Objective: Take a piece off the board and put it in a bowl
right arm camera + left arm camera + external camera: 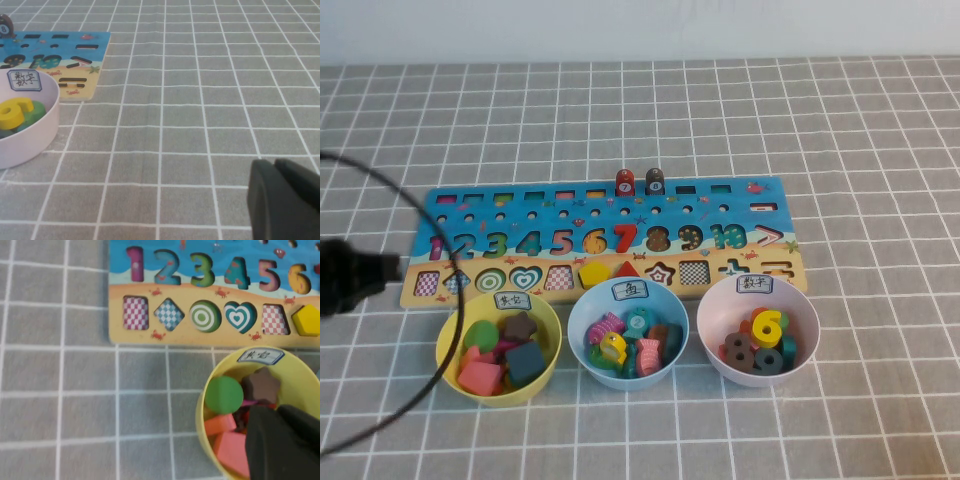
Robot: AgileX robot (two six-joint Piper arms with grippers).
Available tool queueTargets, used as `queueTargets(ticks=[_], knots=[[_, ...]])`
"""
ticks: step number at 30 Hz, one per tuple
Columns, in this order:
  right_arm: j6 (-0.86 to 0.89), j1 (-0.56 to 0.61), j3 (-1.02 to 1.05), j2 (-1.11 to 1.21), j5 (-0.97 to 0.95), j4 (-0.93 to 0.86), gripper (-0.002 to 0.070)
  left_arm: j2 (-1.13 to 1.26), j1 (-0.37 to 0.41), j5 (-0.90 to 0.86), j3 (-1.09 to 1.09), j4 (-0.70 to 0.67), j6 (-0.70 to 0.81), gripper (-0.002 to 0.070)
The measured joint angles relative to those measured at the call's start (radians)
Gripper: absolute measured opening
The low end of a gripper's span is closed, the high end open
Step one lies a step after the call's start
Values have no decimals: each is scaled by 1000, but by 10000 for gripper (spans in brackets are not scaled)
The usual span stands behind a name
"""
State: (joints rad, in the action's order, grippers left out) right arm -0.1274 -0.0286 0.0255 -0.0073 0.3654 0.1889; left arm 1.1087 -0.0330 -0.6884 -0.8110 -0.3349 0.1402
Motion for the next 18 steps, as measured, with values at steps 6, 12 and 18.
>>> queueTargets(ticks=[6,12,18], knots=[[0,0,0,0,0,0,-17,204,-105,-20,-191,11,31,-5],[0,0,0,0,0,0,-17,403,-230,-54,-375,12,31,-5],[0,0,0,0,0,0,-17,555,-322,-112,-546,23,31,-5]])
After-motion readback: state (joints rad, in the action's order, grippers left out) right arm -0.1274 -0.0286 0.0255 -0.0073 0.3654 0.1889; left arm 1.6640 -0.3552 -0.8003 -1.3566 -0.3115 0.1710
